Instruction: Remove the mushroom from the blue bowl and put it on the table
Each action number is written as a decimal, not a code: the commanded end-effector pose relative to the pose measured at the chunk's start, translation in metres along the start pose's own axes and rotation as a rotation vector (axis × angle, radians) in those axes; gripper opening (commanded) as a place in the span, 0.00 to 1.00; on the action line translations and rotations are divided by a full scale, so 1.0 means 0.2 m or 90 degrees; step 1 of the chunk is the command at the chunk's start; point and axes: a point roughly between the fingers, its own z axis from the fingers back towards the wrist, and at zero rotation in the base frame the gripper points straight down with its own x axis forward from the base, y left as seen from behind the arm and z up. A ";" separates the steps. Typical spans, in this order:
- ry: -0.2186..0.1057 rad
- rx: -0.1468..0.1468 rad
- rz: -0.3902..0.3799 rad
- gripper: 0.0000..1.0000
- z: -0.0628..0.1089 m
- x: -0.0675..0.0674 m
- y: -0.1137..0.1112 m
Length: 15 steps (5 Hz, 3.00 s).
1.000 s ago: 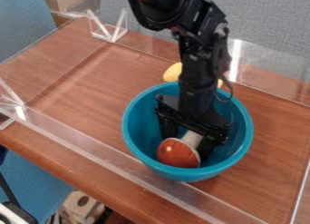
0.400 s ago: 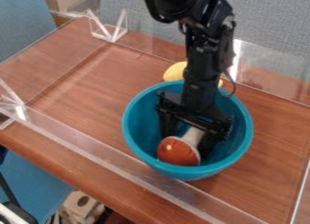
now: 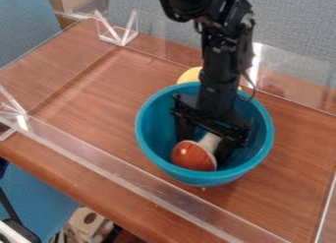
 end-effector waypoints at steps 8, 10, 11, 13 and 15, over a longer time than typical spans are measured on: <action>-0.093 -0.006 0.015 0.00 0.52 -0.17 0.21; -0.070 0.012 -0.056 0.00 0.50 -0.14 0.35; -0.054 0.015 -0.101 0.00 0.44 -0.11 0.41; -0.037 0.018 -0.106 0.00 0.39 -0.06 0.44; -0.029 0.024 -0.131 0.00 0.40 -0.06 0.46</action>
